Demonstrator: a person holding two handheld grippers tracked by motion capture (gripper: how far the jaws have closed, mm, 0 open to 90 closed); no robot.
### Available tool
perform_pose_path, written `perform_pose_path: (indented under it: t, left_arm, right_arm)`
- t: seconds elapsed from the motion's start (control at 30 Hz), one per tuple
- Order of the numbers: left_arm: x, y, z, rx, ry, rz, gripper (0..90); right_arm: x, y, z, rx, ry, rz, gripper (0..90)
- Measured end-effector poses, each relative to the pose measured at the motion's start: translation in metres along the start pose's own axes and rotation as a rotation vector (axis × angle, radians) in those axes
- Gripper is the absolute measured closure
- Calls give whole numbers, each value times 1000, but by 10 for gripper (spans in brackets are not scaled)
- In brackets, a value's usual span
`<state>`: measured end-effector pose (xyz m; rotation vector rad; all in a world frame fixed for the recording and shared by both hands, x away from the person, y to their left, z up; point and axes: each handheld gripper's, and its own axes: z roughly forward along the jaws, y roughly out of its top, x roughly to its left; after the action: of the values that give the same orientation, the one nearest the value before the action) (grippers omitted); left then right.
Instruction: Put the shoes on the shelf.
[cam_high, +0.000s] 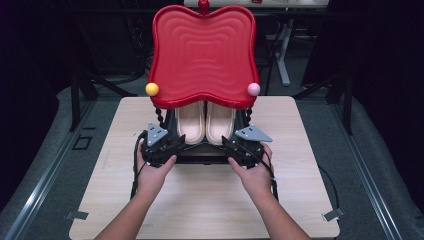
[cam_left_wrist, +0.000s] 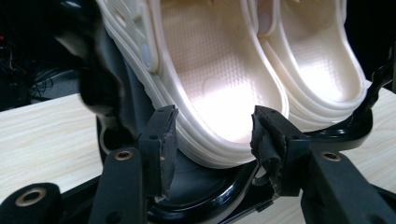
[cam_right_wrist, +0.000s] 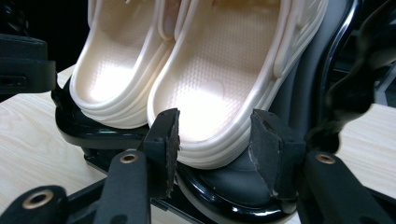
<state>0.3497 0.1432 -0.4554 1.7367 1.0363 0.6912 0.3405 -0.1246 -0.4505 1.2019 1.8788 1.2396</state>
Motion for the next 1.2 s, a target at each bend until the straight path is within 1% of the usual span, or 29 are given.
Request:
perform_pose_path:
  t: [0.07, 0.2, 0.27, 0.33, 0.43, 0.47, 0.5, 0.53, 0.57, 0.6, 0.63, 0.67, 0.73, 0.8, 0.9, 0.93, 0.97, 1.03, 1.07, 1.2]
  left_arm:
    - [1, 0, -4, -4, -2, -2, 499]
    - [5, 0, -13, -4, -3, 8, 493]
    - [7, 0, -17, -10, -1, 3, 492]
    - [11, -1, -20, -4, 3, -6, 489]
    - [12, -3, -24, -10, -2, -11, 481]
    - [12, -5, -26, -14, -3, -9, 479]
    - [12, -7, -28, -11, -3, -6, 479]
    - [12, -10, -30, -7, -4, -5, 477]
    - [12, -11, -31, -7, -6, -5, 474]
    - [12, -14, -33, -9, -9, -3, 468]
    - [12, -17, -35, -6, -11, 1, 468]
    - [13, -20, -37, -4, -13, 10, 467]
    - [14, -29, -42, 6, -20, 28, 463]
    - [15, -39, -48, 20, -20, 49, 460]
    - [18, -55, -56, 38, -11, 75, 457]
    - [19, -59, -59, 39, -8, 78, 457]
    - [21, -64, -61, 42, -6, 75, 457]
    - [25, -75, -67, 55, -7, 57, 456]
    - [27, -79, -69, 59, -6, 52, 453]
    - [32, -91, -77, 74, -3, 47, 450]
  right_arm:
    - [-1, 2, -3, -2, 3, -3, 516]
    - [-2, 5, -13, -11, 13, -21, 508]
    - [-3, 5, -15, -14, 13, -25, 506]
    - [-4, 5, -18, -13, 12, -36, 503]
    - [-5, 2, -22, -21, 14, -39, 498]
    - [-5, 2, -24, -16, 21, -45, 496]
    - [-5, 0, -26, -14, 15, -55, 495]
    - [-5, -2, -28, -22, 18, -56, 492]
    - [-6, -5, -31, -13, 13, -75, 491]
    - [-7, -10, -34, -15, 8, -90, 490]
    - [-7, -10, -34, -15, 8, -90, 490]
    - [-8, -12, -37, -5, 2, -102, 490]
    - [-10, -19, -43, -8, -1, -117, 487]
    - [-11, -26, -49, -12, -3, -132, 485]
    - [-13, -37, -58, -2, -22, -160, 482]
    - [-14, -45, -63, -7, -31, -173, 479]
    - [-14, -45, -63, -7, -31, -173, 479]
    - [-16, -54, -67, -3, -41, -187, 478]
    - [-17, -60, -69, -3, -42, -178, 478]
    - [-22, -76, -77, 13, -46, -171, 478]
